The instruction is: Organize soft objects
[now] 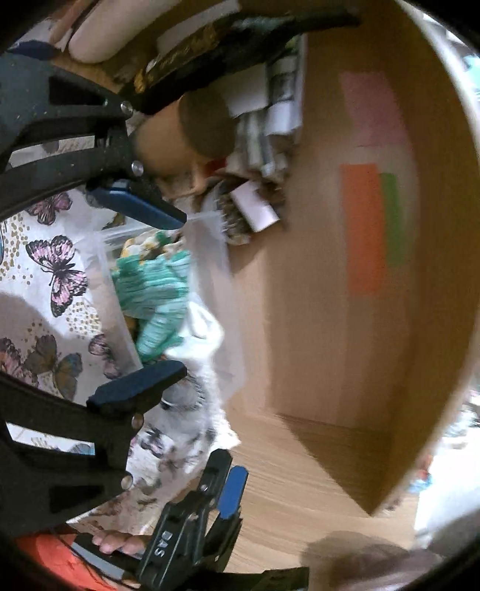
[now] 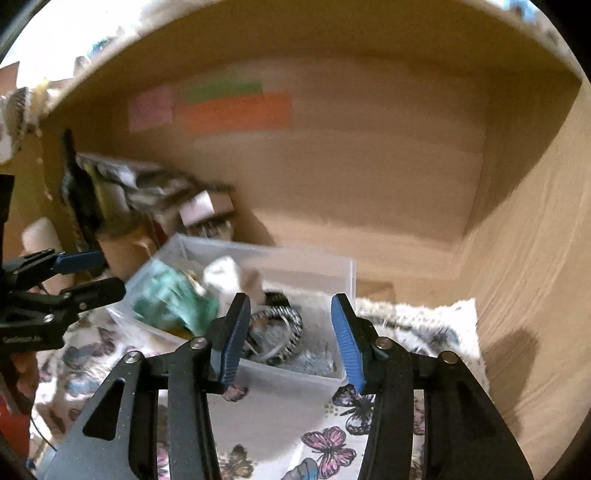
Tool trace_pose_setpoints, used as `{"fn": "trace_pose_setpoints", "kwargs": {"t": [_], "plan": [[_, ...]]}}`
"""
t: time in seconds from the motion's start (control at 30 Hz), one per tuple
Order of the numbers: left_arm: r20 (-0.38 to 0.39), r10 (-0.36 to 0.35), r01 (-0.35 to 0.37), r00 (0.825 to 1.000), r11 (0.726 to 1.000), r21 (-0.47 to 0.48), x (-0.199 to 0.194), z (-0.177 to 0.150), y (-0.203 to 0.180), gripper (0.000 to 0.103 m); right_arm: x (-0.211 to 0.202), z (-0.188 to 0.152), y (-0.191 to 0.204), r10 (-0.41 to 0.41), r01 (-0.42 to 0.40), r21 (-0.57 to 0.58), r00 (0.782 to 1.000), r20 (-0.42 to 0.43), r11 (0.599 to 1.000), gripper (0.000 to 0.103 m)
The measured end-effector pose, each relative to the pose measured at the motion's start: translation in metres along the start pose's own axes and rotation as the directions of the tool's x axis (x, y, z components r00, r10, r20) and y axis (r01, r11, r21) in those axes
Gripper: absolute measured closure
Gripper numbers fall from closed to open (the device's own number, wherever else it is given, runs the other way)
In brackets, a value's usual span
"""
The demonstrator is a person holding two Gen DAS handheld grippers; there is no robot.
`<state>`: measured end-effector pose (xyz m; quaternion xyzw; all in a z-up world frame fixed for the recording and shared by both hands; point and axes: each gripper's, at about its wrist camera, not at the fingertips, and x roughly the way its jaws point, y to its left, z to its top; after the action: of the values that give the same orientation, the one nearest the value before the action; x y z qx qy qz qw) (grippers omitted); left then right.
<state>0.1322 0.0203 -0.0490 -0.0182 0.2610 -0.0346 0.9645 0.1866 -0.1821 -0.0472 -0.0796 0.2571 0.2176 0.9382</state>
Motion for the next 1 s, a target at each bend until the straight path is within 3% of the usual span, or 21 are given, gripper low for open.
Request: {"fn": "trace_pose_setpoints", "kwargs": {"t": [0.07, 0.23, 0.33, 0.47, 0.53, 0.57, 0.7, 0.87, 1.0], "plan": [[0.051, 0.008, -0.008, 0.999, 1.0, 0.0, -0.018, 0.006, -0.003, 0.029, -0.02, 0.005, 0.005, 0.005, -0.005, -0.007, 0.998, 0.063, 1.0, 0.05], [0.168, 0.029, -0.029, 0.985, 1.0, -0.003, -0.058, 0.015, -0.009, 0.018, -0.064, 0.013, 0.018, 0.024, -0.021, -0.022, 0.982, 0.187, 1.0, 0.048], [0.229, 0.036, -0.039, 0.973, 0.999, 0.005, -0.081, 0.017, -0.015, 0.017, -0.087, 0.014, 0.024, 0.025, -0.019, -0.026, 0.968, 0.248, 0.999, 0.037], [0.288, 0.042, -0.04, 0.957, 0.999, -0.01, -0.101, 0.018, -0.016, 0.002, -0.109, 0.014, 0.032, 0.038, -0.031, -0.028, 0.953, 0.302, 0.999, 0.035], [0.304, 0.043, -0.041, 0.952, 0.999, -0.013, -0.108, 0.017, -0.016, 0.001, -0.117, 0.013, 0.034, 0.04, -0.035, -0.023, 0.947, 0.319, 0.999, 0.024], [0.31, 0.038, -0.037, 0.95, 0.999, -0.011, -0.111, 0.016, -0.017, 0.001, -0.119, 0.012, 0.035, 0.072, -0.074, -0.004, 0.952, 0.297, 0.997, 0.019], [0.32, 0.04, -0.038, 0.946, 0.999, -0.011, -0.119, 0.013, -0.019, 0.0, -0.129, 0.009, 0.038, 0.069, -0.075, 0.009, 0.946, 0.317, 0.997, 0.019], [0.329, 0.034, -0.032, 0.944, 0.999, -0.012, -0.127, 0.009, -0.021, 0.0, -0.138, 0.003, 0.04, 0.042, -0.054, 0.028, 0.94, 0.339, 0.998, 0.0], [0.335, 0.033, -0.034, 0.942, 0.999, -0.004, -0.129, 0.008, -0.023, 0.0, -0.142, 0.001, 0.042, 0.036, -0.05, 0.031, 0.935, 0.353, 0.998, 0.0]]}}
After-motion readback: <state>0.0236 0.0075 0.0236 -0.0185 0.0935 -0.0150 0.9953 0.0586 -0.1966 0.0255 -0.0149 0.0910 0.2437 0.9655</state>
